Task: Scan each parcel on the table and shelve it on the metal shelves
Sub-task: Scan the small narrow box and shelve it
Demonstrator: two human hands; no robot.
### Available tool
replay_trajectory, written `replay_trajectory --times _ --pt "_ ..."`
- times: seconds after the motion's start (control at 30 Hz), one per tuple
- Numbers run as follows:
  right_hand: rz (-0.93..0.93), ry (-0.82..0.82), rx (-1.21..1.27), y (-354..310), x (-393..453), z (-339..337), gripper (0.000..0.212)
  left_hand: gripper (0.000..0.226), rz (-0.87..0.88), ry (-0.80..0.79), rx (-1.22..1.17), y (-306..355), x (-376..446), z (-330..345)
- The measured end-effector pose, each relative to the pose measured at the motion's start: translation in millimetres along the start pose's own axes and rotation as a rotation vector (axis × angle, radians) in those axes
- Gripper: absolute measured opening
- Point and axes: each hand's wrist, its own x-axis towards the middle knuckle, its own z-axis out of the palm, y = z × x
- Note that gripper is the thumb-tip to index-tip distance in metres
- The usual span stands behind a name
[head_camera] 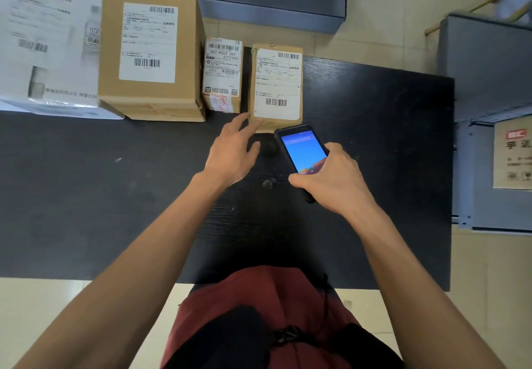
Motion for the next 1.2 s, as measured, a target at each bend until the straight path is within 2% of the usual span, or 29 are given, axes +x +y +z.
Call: replay_trajectory --times 0.37,0.57,0.7,0.93,1.2 --pt "-0.024 0.028 -0.004 17 0 17 0.103 0.056 -0.002 0.002 -0.029 2 -1 -2" --pt "0.015 0.039 -0.055 40 8 61 0.108 0.053 0.011 0.006 0.018 -2 -12 -1" --pt "0.009 0.114 -0.105 52 11 96 0.116 0.052 -0.021 -0.01 -0.004 -9 -22 0" --pt "-0.008 0.2 -0.184 61 17 134 0.111 0.051 0.004 -0.011 -0.036 -10 -30 0" --pt "-0.003 0.226 -0.215 69 27 144 0.101 0.052 0.076 -0.021 -0.055 -7 -20 -5"
